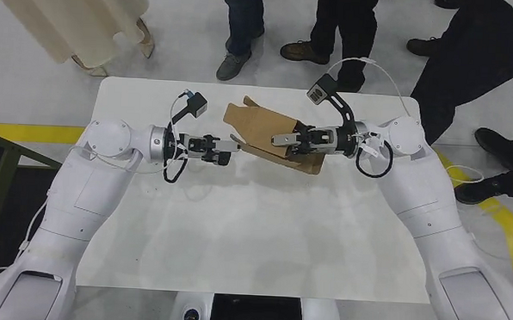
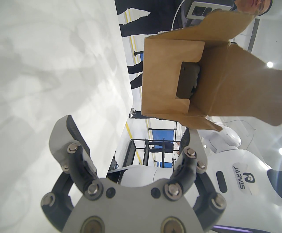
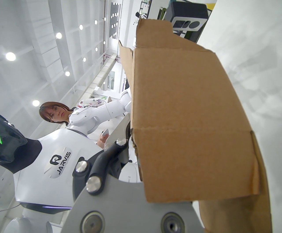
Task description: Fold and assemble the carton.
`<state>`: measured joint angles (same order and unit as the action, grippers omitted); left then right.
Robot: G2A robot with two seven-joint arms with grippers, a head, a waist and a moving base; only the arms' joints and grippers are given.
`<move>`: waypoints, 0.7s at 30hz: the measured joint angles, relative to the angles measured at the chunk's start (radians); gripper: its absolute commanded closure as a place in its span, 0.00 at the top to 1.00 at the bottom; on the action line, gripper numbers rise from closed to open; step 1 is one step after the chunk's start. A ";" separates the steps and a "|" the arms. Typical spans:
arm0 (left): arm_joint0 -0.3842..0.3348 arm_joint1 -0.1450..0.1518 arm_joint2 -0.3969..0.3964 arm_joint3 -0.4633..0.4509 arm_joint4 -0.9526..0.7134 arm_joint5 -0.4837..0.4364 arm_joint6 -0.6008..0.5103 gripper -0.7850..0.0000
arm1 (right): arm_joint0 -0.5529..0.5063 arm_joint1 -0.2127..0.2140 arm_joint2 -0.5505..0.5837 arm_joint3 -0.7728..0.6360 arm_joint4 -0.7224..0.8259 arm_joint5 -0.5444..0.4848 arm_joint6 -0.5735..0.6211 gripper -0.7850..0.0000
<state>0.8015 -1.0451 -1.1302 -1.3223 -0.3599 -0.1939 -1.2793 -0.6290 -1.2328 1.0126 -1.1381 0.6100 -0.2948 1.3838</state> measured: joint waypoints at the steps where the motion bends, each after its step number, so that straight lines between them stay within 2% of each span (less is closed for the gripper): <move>1: 0.000 0.000 0.002 -0.001 -0.001 0.000 0.000 1.00 | -0.001 -0.001 -0.003 -0.003 0.000 0.002 0.002 0.00; 21: -0.008 0.001 0.011 0.005 -0.012 -0.002 0.007 1.00 | 0.002 -0.006 -0.014 -0.007 0.008 0.006 0.027 0.00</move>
<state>0.7936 -1.0445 -1.1189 -1.3169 -0.3718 -0.1959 -1.2727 -0.6272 -1.2385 0.9982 -1.1455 0.6177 -0.2885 1.4113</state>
